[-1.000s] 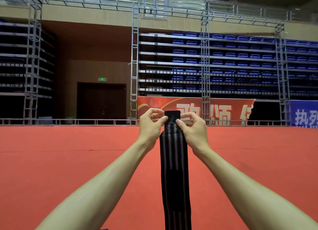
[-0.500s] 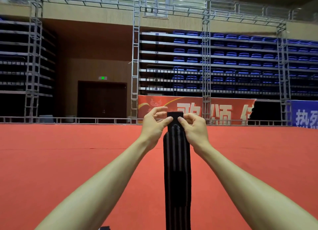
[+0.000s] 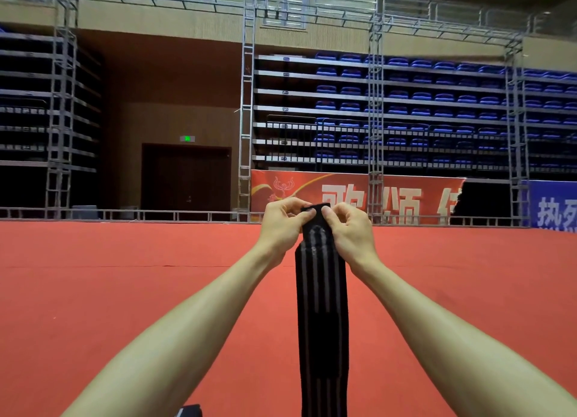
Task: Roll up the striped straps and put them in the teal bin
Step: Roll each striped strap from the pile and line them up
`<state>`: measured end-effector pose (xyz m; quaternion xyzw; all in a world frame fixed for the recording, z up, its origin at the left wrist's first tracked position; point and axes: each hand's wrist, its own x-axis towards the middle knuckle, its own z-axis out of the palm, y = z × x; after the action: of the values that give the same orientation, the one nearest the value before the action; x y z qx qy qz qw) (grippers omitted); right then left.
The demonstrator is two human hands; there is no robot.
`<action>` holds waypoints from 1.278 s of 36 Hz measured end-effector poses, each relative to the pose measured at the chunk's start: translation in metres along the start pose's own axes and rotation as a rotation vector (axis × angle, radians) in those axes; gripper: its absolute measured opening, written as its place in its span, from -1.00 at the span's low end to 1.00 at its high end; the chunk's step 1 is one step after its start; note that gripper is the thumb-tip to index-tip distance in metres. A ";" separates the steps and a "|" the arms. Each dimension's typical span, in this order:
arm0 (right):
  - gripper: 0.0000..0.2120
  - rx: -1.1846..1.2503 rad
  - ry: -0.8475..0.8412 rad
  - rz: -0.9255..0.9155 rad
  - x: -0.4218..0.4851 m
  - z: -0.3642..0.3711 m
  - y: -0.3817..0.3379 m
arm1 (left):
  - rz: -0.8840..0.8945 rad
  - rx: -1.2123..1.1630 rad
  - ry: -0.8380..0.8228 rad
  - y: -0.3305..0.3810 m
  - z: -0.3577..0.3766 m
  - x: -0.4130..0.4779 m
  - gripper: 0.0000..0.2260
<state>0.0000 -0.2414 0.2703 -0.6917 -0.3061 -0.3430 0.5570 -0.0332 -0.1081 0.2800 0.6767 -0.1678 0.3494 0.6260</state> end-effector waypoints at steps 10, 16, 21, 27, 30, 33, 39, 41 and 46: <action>-0.58 0.021 -0.002 -0.022 -0.004 0.000 -0.001 | -0.045 -0.037 -0.042 0.005 -0.001 -0.003 -0.88; -0.83 0.286 -0.046 -0.007 -0.013 -0.001 -0.008 | 0.008 -0.008 0.064 0.005 0.000 0.000 -0.79; -0.70 0.273 -0.113 -0.089 -0.017 0.000 -0.003 | 0.015 0.054 0.108 0.000 -0.001 0.000 -0.80; -0.84 0.249 -0.065 -0.030 -0.017 0.000 -0.001 | 0.011 0.013 -0.038 0.000 -0.007 -0.013 -0.95; -0.82 0.279 -0.031 0.021 -0.014 -0.001 -0.001 | 0.096 0.102 -0.169 -0.008 -0.011 -0.025 -0.66; -0.81 0.260 -0.014 0.038 -0.011 -0.003 0.000 | 0.126 0.110 -0.293 -0.017 -0.013 -0.041 -0.52; -0.83 0.260 -0.008 0.034 -0.015 -0.001 0.000 | 0.203 0.207 -0.178 -0.025 -0.010 -0.042 -0.64; -0.84 0.311 -0.065 0.028 -0.018 -0.002 -0.003 | 0.191 0.203 -0.137 -0.024 -0.010 -0.040 -0.68; -0.67 0.261 -0.258 -0.027 -0.023 -0.008 0.007 | 0.172 0.120 -0.041 -0.018 -0.013 -0.035 -0.69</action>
<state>-0.0088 -0.2516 0.2493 -0.6474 -0.4262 -0.2164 0.5936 -0.0492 -0.0999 0.2421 0.7030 -0.2165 0.3973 0.5486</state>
